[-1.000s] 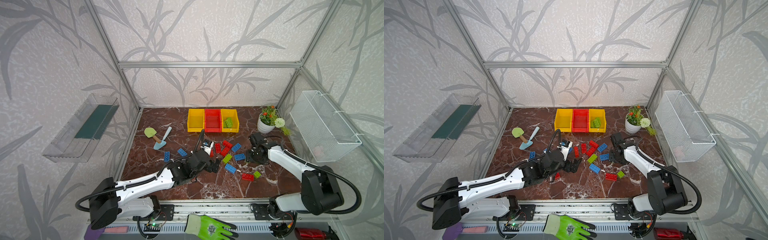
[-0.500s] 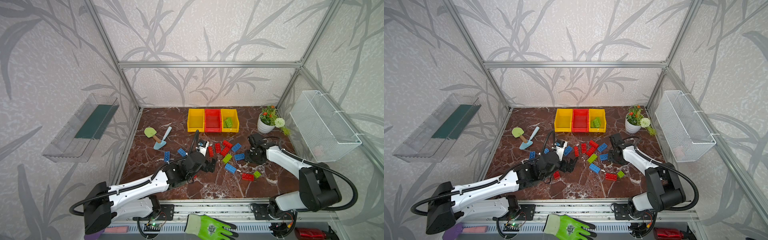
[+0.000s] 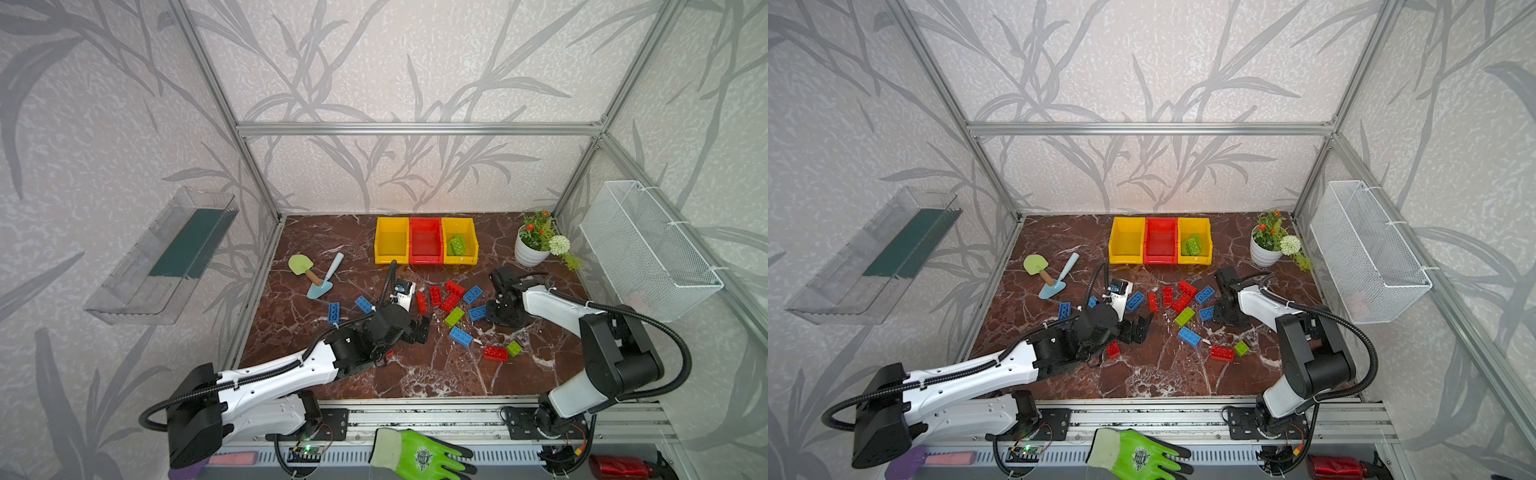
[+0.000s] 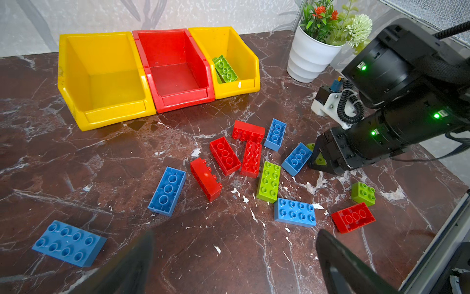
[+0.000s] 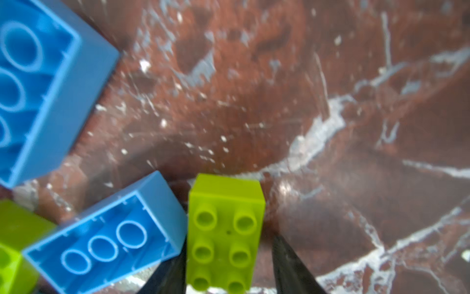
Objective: Sort the legos into containers by color
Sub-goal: Pick up the lego from the middle-right of the table.
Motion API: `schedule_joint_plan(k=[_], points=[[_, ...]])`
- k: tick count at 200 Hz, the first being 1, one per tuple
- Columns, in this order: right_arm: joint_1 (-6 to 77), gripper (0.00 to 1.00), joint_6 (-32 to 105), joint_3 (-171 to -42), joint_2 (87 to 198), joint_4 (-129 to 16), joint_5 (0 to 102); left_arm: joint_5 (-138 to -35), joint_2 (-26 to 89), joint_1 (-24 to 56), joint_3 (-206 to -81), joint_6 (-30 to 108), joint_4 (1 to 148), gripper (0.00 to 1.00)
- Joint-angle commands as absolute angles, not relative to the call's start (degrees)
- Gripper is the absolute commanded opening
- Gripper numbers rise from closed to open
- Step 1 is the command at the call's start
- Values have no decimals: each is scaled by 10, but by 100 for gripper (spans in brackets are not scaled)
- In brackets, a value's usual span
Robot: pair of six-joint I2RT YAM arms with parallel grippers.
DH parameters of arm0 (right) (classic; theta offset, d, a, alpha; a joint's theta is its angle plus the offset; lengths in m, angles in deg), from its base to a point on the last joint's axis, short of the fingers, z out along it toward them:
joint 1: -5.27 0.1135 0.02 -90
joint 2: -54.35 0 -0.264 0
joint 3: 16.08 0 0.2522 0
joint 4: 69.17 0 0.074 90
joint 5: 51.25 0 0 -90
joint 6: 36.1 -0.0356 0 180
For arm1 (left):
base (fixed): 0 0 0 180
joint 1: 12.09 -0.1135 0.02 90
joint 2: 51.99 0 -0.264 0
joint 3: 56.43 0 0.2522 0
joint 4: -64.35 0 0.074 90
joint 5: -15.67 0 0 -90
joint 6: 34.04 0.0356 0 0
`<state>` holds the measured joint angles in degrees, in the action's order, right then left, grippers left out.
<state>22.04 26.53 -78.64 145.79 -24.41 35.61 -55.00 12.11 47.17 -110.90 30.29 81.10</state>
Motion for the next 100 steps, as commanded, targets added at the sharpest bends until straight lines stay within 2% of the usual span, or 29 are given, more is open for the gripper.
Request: schedule_joint_plan(k=[1,56,100], points=[[223,50,272,-813,1478,-243,346,-516,121,475,-1104,294,818,99],[223,27,285,-846,1504,-226,323,-500,130,474,-1110,306,824,99],[223,23,298,-904,1485,-186,317,-491,158,469,-1132,323,829,99]])
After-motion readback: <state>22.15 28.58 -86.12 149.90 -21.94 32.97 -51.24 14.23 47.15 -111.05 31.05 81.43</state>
